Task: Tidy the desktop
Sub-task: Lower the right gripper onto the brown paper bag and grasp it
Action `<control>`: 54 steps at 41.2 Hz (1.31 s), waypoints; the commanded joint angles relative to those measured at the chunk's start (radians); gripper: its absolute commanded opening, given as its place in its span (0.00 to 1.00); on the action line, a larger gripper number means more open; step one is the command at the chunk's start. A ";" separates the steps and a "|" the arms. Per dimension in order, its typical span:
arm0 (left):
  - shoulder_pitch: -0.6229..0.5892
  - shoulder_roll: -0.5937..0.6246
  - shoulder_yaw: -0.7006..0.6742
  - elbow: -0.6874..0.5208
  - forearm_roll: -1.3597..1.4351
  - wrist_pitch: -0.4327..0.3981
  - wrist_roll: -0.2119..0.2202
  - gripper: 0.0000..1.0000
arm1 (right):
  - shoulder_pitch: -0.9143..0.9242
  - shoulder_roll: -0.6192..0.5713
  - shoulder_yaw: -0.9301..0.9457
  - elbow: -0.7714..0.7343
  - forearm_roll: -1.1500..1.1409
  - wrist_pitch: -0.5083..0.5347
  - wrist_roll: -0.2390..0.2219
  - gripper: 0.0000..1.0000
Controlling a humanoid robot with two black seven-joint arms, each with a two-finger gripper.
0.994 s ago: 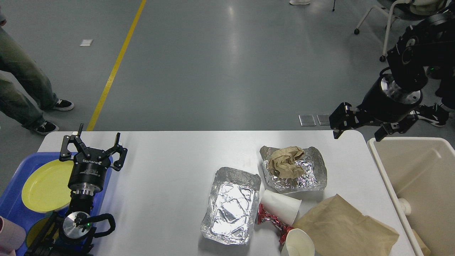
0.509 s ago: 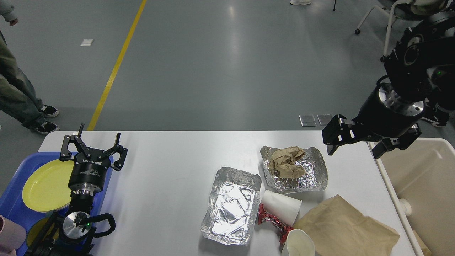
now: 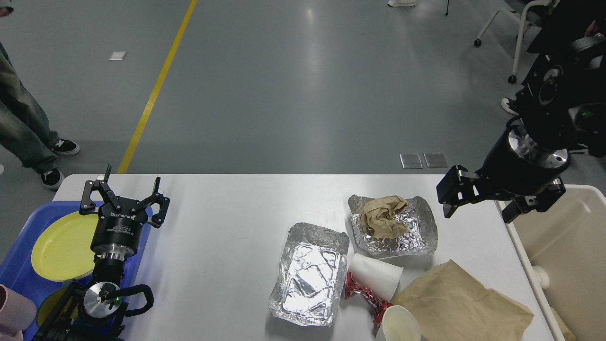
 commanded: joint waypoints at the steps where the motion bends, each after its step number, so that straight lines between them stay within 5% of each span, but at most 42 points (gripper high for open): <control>1: 0.000 0.000 0.000 0.000 -0.001 0.000 -0.002 0.96 | -0.071 -0.043 -0.028 0.000 -0.111 -0.077 0.039 0.92; 7: 0.000 0.000 0.000 0.000 -0.001 0.000 -0.002 0.96 | -0.180 -0.083 -0.069 -0.003 -0.270 -0.218 0.130 0.91; 14: 0.000 0.000 0.000 0.000 -0.001 0.000 -0.002 0.96 | -0.310 -0.123 -0.134 -0.009 -0.447 -0.453 0.288 0.91; 16: 0.000 0.000 0.000 0.000 -0.001 0.000 -0.002 0.96 | -0.396 -0.136 -0.163 -0.014 -0.571 -0.564 0.372 0.91; 18: 0.002 0.000 0.000 0.000 0.001 0.000 -0.002 0.96 | -0.430 -0.144 -0.172 -0.020 -0.631 -0.617 0.395 0.91; 27: 0.000 0.000 0.000 0.000 -0.001 0.000 -0.002 0.96 | -0.608 -0.143 -0.177 -0.098 -0.827 -0.783 0.400 0.91; 54: 0.000 0.000 0.000 0.000 0.001 0.000 -0.002 0.96 | -0.910 -0.064 -0.049 -0.266 -0.893 -0.790 0.389 0.91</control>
